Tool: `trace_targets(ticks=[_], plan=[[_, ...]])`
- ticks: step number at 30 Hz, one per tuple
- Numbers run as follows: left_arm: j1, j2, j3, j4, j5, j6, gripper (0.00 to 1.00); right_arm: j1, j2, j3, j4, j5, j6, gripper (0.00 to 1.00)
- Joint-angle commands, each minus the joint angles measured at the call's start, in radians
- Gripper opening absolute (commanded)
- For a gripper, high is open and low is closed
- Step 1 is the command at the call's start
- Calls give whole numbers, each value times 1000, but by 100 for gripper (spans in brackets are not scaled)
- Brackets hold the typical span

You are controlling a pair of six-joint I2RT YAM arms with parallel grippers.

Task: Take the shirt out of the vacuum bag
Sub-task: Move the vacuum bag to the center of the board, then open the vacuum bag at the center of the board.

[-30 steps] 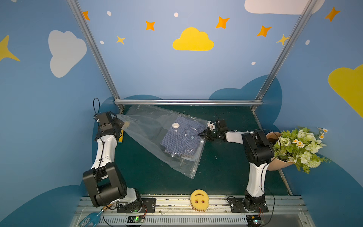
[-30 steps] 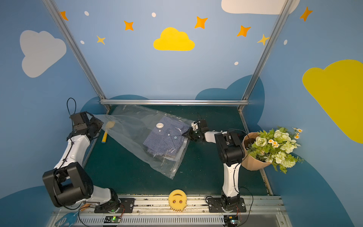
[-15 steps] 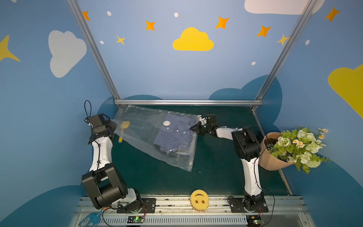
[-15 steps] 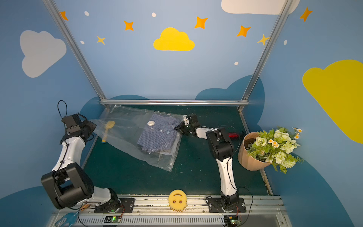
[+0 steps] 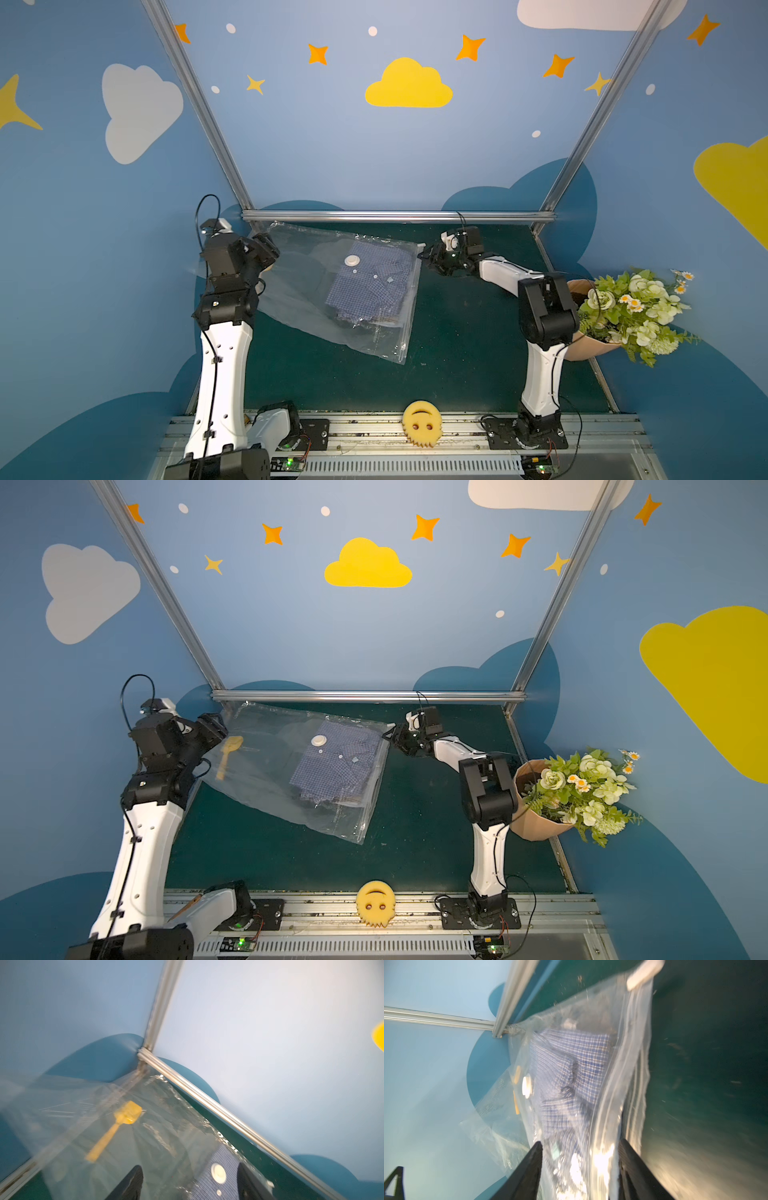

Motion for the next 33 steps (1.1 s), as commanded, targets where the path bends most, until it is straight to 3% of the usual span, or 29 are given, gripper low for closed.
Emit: trace_targets(ticks=[1, 4, 7, 14, 20, 25, 33], plan=[[-154, 58, -4, -91, -34, 79, 73, -40, -119, -81, -71, 14, -82, 57], [-355, 149, 8, -90, -116, 116, 75, -77, -217, -160, -93, 27, -107, 58], [-530, 285, 36, -46, -127, 134, 78, -117, -301, -228, -109, 39, -119, 58], [-801, 640, 247, -55, -155, 144, 79, -210, -432, -356, -114, 50, -118, 60], [-917, 872, 401, -98, -230, 184, 81, -261, -472, -409, -113, 43, -128, 67], [-981, 1042, 543, -251, -422, 200, 82, -290, -469, -441, -78, 22, -122, 69], [-1017, 1133, 573, -336, -568, 217, 82, -306, -428, -477, 2, -24, -92, 69]])
